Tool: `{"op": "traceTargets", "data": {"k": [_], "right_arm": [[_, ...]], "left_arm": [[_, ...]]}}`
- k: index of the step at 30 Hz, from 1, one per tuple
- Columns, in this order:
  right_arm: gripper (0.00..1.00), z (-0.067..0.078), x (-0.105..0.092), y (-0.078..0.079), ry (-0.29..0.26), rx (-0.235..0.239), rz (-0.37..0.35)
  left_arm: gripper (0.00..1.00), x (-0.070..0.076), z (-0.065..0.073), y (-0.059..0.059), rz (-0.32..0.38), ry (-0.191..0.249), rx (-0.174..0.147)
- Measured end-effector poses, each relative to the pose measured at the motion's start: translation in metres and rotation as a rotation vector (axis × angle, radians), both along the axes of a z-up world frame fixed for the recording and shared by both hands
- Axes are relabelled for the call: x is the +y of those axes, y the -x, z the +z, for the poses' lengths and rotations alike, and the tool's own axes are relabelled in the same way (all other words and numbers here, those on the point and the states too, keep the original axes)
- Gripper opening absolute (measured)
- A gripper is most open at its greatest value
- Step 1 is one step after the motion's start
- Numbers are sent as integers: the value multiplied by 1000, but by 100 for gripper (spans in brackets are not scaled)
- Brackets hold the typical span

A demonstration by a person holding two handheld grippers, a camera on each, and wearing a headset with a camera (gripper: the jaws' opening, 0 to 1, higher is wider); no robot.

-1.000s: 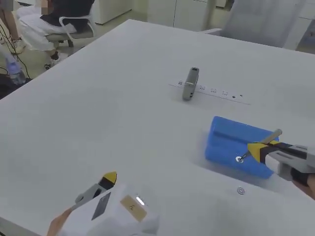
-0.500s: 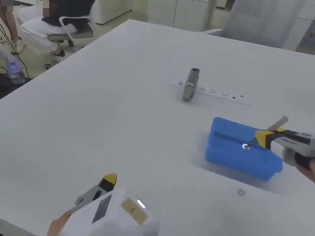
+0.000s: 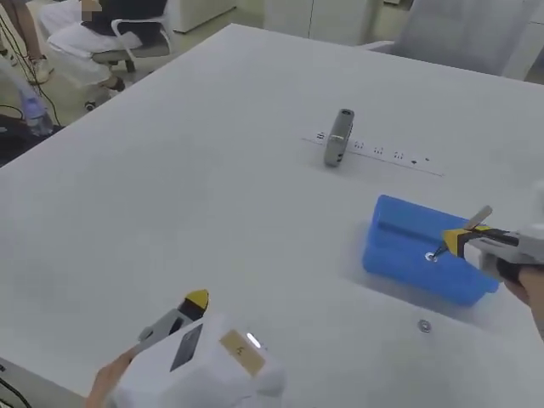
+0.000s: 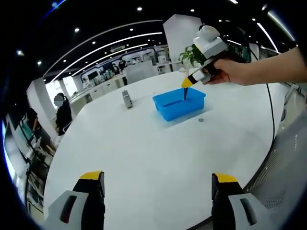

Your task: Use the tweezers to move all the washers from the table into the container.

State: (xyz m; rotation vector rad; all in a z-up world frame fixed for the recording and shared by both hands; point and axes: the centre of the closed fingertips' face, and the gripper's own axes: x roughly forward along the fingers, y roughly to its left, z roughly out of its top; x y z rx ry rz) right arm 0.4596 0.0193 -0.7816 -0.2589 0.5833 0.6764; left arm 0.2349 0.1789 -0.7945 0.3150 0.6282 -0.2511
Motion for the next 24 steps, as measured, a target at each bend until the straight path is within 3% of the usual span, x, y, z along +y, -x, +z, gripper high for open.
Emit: {"op": "traceTargets", "data": {"k": [8, 24], "right_arm": [[2, -22, -6, -3, 45, 33, 10], [2, -33, -6, 4, 31, 71, -5]], "left_arm": [[95, 0, 0, 0, 1, -1, 1], [95, 0, -1, 1, 1, -7, 8]]}}
